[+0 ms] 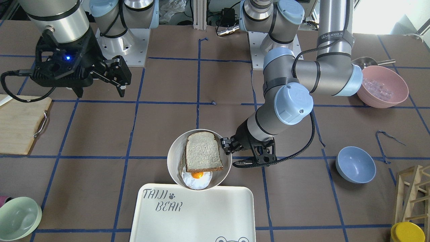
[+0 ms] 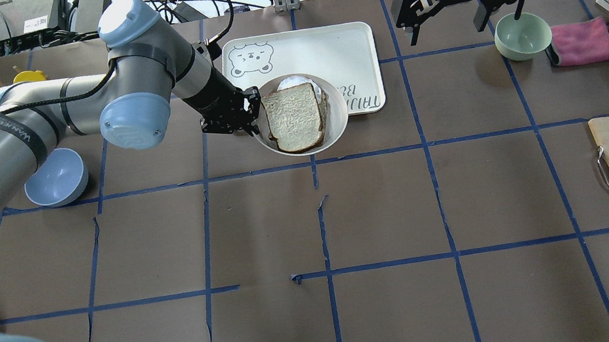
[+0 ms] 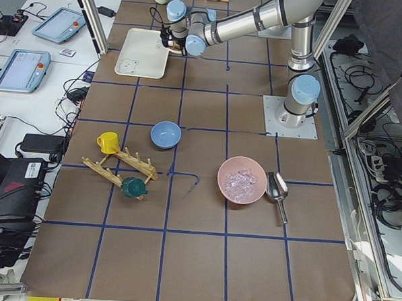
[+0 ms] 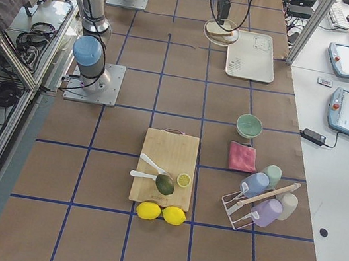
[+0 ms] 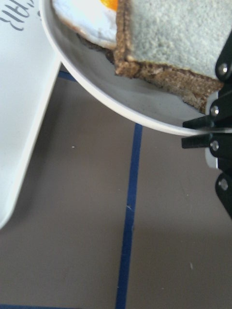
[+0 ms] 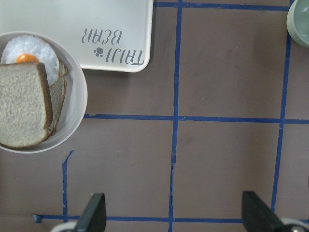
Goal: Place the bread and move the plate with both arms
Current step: 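Slide the plate with the left gripper onto the white tray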
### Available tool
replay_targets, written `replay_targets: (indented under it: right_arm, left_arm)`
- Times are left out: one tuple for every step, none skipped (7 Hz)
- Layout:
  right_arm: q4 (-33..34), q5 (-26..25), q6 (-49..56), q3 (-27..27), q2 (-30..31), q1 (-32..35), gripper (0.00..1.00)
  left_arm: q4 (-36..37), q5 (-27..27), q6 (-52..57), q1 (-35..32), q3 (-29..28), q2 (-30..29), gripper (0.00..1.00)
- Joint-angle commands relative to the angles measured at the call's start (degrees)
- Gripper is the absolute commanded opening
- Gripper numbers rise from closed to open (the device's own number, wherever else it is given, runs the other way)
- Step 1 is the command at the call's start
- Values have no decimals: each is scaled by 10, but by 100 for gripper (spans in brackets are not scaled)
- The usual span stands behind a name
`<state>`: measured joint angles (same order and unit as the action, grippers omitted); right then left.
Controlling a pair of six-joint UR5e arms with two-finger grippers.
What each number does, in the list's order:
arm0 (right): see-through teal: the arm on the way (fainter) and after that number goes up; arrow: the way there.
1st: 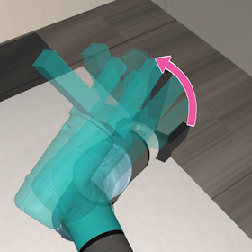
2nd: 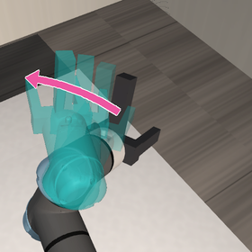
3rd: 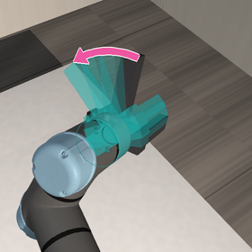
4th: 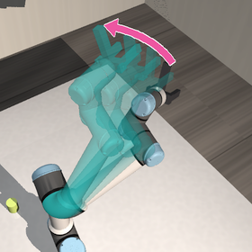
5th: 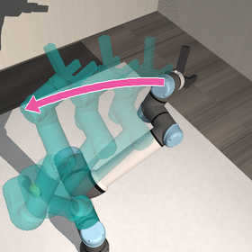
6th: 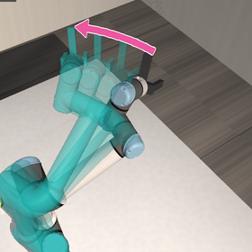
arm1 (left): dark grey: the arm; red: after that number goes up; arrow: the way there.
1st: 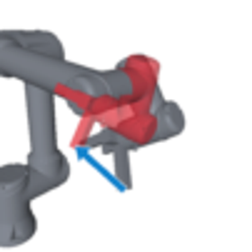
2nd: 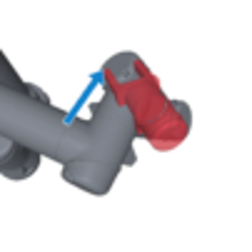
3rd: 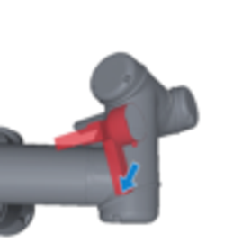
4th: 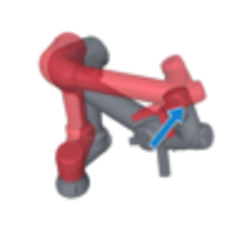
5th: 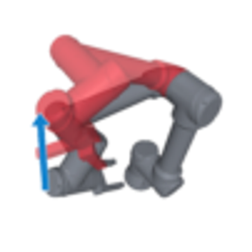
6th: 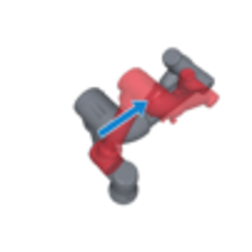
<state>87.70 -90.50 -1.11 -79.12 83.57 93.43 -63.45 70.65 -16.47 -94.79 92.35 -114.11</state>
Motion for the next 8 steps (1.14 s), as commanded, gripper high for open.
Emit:
replay_targets:
  right_arm:
    - [2, 1, 1, -2, -2, 1, 100]
    - [2, 1, 1, -3, -2, 1, 100]
    - [4, 1, 4, -3, -2, 1, 100]
    - [5, 1, 6, -3, -2, 1, 100]
    - [-1, 0, 7, -4, -1, 0, 100]
    - [1, -1, 8, -4, -2, 0, 100]
    - [1, 0, 8, -4, -2, -1, 100]
    - [2, 0, 8, -4, -1, -1, 100]
  left_arm:
    - [-1, -2, 4, 1, -107, -91, 0]
    - [-1, -2, 3, 1, -148, -123, 0]
    - [-1, -2, 3, 1, -181, -153, 0]
    - [1, -9, -1, 1, -206, -182, 0]
    - [2, -16, -2, 1, -228, -204, 0]
    - [3, -17, -1, 1, -237, -218, 0]
    - [4, -17, 5, 1, -237, -224, 0]
    - [4, -17, 4, 1, -239, -225, 0]
